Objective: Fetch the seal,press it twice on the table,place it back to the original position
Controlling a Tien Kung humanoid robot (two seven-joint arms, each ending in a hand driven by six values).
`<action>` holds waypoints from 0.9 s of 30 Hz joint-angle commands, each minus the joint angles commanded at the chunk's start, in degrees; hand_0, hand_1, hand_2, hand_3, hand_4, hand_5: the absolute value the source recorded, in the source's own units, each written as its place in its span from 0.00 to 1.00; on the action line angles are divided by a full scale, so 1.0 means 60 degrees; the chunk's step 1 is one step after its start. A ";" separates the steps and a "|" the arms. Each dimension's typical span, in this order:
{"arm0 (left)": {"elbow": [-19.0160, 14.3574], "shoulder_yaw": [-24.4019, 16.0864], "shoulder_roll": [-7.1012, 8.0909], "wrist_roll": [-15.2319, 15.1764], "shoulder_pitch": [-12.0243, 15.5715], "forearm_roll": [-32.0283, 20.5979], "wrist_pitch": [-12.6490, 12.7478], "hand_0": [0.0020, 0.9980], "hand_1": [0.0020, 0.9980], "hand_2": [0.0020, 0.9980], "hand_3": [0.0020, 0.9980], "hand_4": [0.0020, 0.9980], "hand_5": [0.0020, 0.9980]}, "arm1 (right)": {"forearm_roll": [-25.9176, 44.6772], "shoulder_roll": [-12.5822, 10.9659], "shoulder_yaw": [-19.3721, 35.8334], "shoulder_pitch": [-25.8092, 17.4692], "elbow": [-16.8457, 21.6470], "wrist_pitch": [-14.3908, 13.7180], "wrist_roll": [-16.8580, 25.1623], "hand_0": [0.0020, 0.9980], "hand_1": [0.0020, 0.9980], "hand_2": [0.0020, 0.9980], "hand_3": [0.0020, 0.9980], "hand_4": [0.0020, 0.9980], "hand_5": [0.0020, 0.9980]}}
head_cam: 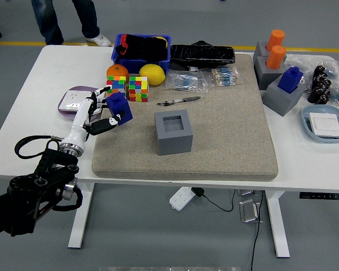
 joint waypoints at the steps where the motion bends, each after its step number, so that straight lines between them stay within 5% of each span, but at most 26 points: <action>1: -0.0156 -0.0075 0.0055 0.0052 -0.0037 0.0117 -0.0028 0.85 0.55 0.46 0.88 0.68 0.00 | -0.0002 -0.0003 0.0006 -0.0001 -0.0002 -0.0001 0.0000 0.83 0.74 0.73 0.69 0.79 0.59; 6: -0.1296 -0.0387 0.0343 0.0491 -0.0274 0.0809 -0.0284 0.85 0.55 0.46 0.88 0.68 0.00 | 0.0007 -0.0016 0.0025 0.0002 0.0000 -0.0022 0.0019 0.83 0.74 0.73 0.69 0.79 0.59; 13: -0.2349 -0.0230 0.0439 0.1315 -0.0675 0.1470 -0.0813 0.85 0.53 0.45 0.88 0.68 0.00 | 0.0024 -0.0026 0.0011 0.0021 0.0004 -0.0016 0.0021 0.83 0.74 0.73 0.70 0.79 0.59; 27: -0.2371 0.0456 0.0091 0.1462 -0.0940 0.1125 -0.0967 0.85 0.53 0.45 0.87 0.68 0.00 | 0.0015 -0.0022 0.0035 0.0014 -0.0013 -0.0010 0.0020 0.83 0.74 0.73 0.70 0.79 0.59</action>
